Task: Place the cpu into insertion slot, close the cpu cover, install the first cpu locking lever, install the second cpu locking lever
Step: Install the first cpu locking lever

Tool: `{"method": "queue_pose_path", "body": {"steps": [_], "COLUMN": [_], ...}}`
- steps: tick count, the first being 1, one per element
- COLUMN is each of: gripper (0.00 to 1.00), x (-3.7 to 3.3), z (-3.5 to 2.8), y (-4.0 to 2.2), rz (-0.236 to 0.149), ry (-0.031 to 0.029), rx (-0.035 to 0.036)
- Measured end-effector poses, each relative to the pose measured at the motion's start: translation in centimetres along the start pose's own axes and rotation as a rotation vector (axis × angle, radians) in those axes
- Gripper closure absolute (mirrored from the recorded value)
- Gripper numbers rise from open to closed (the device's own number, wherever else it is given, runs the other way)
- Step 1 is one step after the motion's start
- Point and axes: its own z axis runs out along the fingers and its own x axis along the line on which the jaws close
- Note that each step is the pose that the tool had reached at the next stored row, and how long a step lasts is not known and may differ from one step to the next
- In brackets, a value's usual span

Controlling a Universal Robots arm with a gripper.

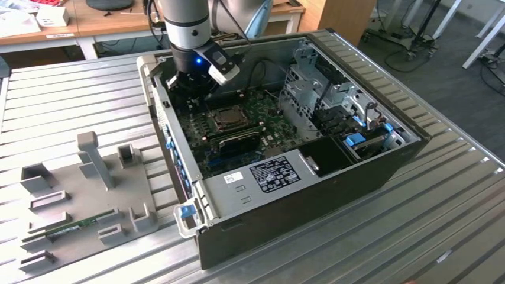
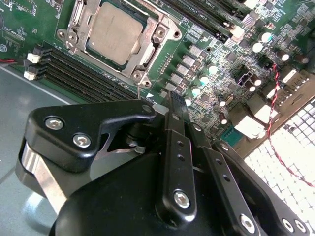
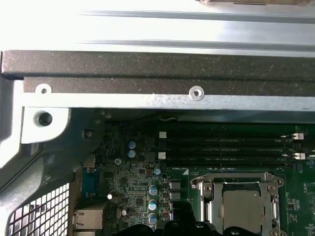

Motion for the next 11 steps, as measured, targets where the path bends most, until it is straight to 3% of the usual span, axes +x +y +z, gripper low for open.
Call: {"method": "queue_pose_path", "body": {"steps": [3, 6, 9, 10, 11], "gripper": [0.89, 0.89, 0.89, 0.89, 0.89], "x": [0.00, 0.00, 0.00, 0.00, 0.00], "z": [0.00, 0.00, 0.00, 0.00, -0.01], "y": [0.00, 0.00, 0.00, 0.00, 0.00], "rz": [0.002, 0.002, 0.006, 0.006, 0.007], "ry": [-0.0004, -0.0005, -0.0040, -0.0042, -0.0042], "rx": [-0.0166, -0.0202, -0.0564, -0.0625, -0.0638]}}
